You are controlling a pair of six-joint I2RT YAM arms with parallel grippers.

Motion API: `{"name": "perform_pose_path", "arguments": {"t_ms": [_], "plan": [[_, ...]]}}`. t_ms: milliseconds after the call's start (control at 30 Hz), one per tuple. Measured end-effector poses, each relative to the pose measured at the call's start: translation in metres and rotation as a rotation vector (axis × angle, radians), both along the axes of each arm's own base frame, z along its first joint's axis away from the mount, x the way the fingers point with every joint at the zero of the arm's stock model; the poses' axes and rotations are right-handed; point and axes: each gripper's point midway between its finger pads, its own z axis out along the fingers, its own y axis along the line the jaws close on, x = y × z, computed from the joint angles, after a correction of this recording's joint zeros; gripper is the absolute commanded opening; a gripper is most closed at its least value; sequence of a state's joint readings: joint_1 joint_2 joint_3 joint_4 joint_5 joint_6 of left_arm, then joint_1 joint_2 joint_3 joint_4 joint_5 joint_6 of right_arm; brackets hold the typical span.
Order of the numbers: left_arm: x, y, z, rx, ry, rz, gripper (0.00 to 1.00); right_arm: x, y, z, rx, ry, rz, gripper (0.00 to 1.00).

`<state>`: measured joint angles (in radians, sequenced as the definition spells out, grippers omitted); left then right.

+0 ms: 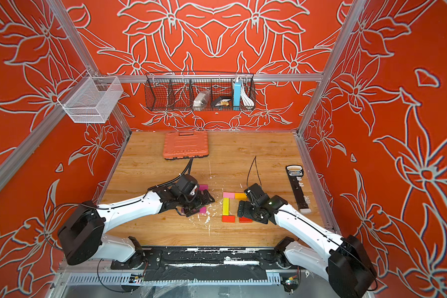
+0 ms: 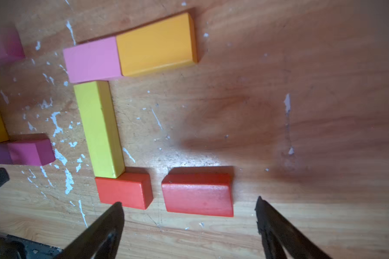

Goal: Assemble the letter c with building blocks
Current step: Assemble the building block at the center of the board.

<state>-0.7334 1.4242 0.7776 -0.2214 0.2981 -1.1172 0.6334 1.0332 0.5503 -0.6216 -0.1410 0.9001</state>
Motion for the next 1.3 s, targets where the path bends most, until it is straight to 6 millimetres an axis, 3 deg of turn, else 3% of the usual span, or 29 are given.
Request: {"name": "perform_pose_path", "arguments": {"t_ms": [400,1300], "plan": [[0.002,-0.01,-0.009,-0.018,0.018,-0.004,0.98,-0.007,0.009,-0.013,0.112,0.041,0.006,0.94],[0.003,-0.015,-0.015,-0.022,0.026,-0.004,0.99,0.0,0.017,-0.014,0.128,0.025,0.073,0.89]]}}
